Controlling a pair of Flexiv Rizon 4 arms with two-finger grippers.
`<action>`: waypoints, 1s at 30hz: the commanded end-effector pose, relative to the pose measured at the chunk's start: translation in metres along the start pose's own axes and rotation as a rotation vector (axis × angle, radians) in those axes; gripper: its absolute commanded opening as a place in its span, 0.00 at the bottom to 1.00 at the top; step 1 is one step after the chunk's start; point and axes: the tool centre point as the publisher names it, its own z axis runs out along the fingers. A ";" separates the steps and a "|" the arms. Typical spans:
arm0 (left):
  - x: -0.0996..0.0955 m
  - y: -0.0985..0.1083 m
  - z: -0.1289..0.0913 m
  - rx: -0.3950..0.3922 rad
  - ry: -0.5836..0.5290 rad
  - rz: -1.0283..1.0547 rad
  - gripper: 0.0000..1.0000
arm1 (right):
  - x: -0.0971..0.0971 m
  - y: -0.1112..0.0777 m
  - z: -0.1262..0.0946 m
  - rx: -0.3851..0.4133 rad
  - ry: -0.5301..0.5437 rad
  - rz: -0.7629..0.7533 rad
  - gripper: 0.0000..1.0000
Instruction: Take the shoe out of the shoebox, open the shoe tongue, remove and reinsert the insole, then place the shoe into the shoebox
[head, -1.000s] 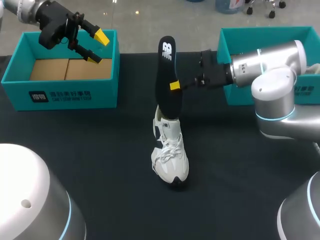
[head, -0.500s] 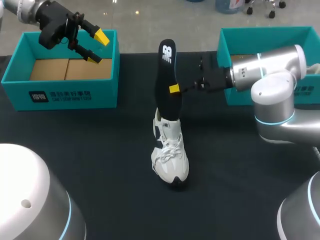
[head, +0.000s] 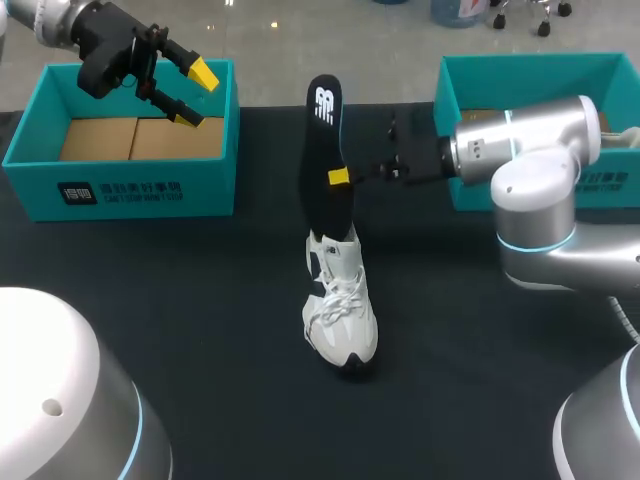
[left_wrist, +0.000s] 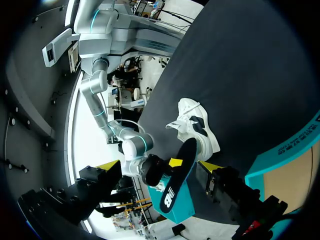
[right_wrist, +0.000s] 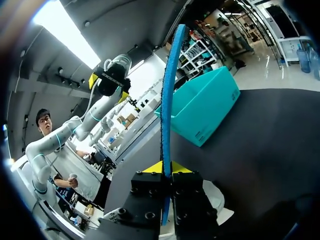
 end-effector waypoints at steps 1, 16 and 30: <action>0.000 0.000 0.000 0.000 0.003 0.000 1.00 | -0.004 -0.003 0.006 -0.026 0.022 -0.051 0.00; 0.000 0.000 0.000 0.000 0.003 0.000 1.00 | -0.015 -0.020 -0.003 -0.023 0.038 -0.083 0.00; 0.000 0.000 0.000 0.000 0.003 0.000 1.00 | -0.021 -0.042 -0.005 0.007 0.047 -0.067 0.00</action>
